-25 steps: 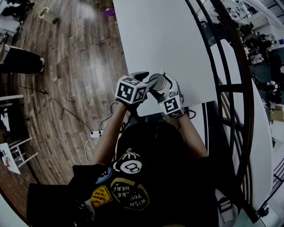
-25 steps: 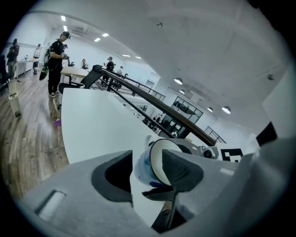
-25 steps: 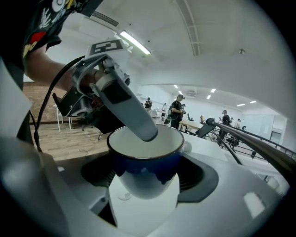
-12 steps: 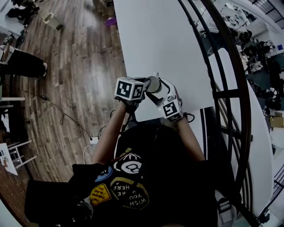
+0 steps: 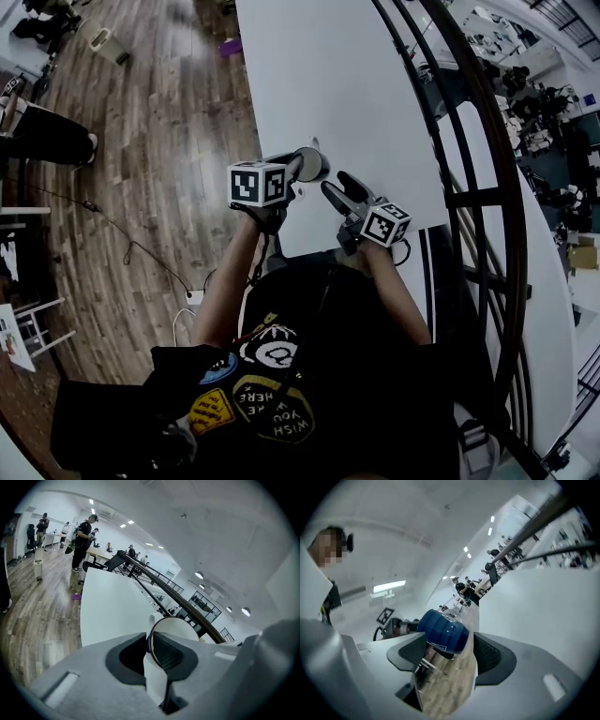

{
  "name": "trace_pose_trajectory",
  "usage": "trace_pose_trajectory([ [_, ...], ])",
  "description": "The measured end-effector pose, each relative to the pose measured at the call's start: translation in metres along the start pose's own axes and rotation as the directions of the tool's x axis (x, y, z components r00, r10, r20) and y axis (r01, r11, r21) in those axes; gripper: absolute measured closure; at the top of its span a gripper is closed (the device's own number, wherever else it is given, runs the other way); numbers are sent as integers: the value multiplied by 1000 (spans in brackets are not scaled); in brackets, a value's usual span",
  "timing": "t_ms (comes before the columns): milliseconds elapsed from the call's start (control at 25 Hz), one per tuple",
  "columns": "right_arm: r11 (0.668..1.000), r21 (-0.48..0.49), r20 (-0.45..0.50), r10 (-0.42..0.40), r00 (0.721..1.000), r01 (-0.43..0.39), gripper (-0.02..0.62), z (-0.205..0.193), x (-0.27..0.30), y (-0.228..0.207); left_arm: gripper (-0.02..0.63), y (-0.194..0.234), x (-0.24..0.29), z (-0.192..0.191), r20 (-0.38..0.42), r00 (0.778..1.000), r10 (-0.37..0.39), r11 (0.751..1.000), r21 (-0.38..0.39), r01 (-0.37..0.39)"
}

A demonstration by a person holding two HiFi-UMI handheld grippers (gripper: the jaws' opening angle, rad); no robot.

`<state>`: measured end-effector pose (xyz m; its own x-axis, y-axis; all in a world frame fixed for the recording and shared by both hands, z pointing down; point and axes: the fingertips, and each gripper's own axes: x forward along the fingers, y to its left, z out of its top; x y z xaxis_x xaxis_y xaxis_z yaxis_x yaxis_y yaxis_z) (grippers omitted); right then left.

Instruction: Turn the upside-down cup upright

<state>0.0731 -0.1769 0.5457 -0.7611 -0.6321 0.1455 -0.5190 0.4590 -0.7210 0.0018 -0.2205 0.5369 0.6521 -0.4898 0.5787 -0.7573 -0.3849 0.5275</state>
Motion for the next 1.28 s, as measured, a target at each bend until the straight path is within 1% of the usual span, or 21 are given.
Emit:
trace_pose_trajectory([
  [80, 987, 155, 28, 41, 999, -45, 290, 1, 1, -1, 554, 0, -1, 5, 31, 1000, 0, 1000, -10, 0],
  [160, 962, 256, 55, 79, 995, -90, 290, 2, 5, 0, 554, 0, 0, 8, 53, 999, 5, 1000, 4, -5],
  [200, 942, 314, 72, 97, 993, -115, 290, 2, 7, -2, 554, 0, 1, 8, 64, 998, 4, 1000, 14, -5],
  [240, 911, 389, 92, 107, 990, -135, 290, 1, 9, -6, 554, 0, 3, 8, 76, 997, 0, 1000, 21, -1],
  [280, 864, 478, 116, 115, 987, -157, 287, -1, 12, -12, 554, 0, 4, 8, 92, 996, -8, 1000, 23, 6],
  [360, 742, 632, 175, 145, 974, -224, 268, -4, 18, -16, 555, 1, 5, 10, 134, 991, -16, 1000, 10, 15],
  [440, 604, 735, 256, 173, 951, -307, 249, -4, 23, -16, 554, 3, 5, 12, 168, 986, -13, 1000, 8, 11],
  [480, 533, 770, 302, 179, 936, -351, 242, -3, 24, -17, 554, 3, 5, 11, 174, 985, -10, 1000, 17, 7],
  [520, 472, 792, 343, 183, 922, -388, 231, 0, 24, -18, 554, 2, 6, 11, 174, 985, -10, 1000, 28, 5],
  [560, 427, 804, 371, 182, 910, -414, 220, 2, 24, -20, 554, 1, 7, 9, 172, 985, -14, 999, 40, 8],
  [680, 330, 828, 424, 161, 891, -453, 206, 5, 26, -27, 551, -4, 7, 7, 182, 983, -32, 997, 75, 19],
  [760, 250, 840, 458, 150, 876, -482, 206, 5, 30, -30, 551, -7, 5, 7, 201, 979, -38, 995, 103, 17],
  [840, 192, 846, 474, 159, 866, -498, 206, 4, 36, -30, 552, -11, 4, 5, 214, 975, -58, 990, 136, 29],
  [920, 156, 844, 490, 168, 856, -514, 198, 8, 43, -28, 554, -16, 6, 1, 214, 973, -88, 985, 164, 53],
  [960, 145, 840, 500, 163, 850, -522, 198, 11, 46, -28, 554, -18, 8, -1, 212, 972, -104, 982, 174, 68],
  [1040, 136, 836, 515, 144, 845, -532, 207, 16, 47, -31, 552, -21, 11, -3, 214, 969, -127, 978, 192, 86],
  [1120, 133, 837, 516, 133, 846, -531, 210, 16, 47, -34, 552, -21, 13, -4, 215, 968, -130, 975, 208, 85],
  [1160, 138, 840, 510, 129, 850, -525, 210, 15, 48, -35, 552, -20, 15, -5, 210, 969, -128, 973, 216, 82],
  [1200, 153, 844, 499, 125, 858, -513, 210, 13, 48, -37, 552, -18, 16, -6, 200, 972, -125, 971, 225, 79],
  [1240, 184, 849, 481, 120, 868, -496, 210, 12, 49, -40, 554, -16, 18, -8, 189, 975, -117, 969, 236, 71],
  [1280, 231, 851, 458, 113, 882, -471, 209, 11, 49, -45, 554, -12, 19, -10, 179, 979, -102, 967, 249, 55],
])
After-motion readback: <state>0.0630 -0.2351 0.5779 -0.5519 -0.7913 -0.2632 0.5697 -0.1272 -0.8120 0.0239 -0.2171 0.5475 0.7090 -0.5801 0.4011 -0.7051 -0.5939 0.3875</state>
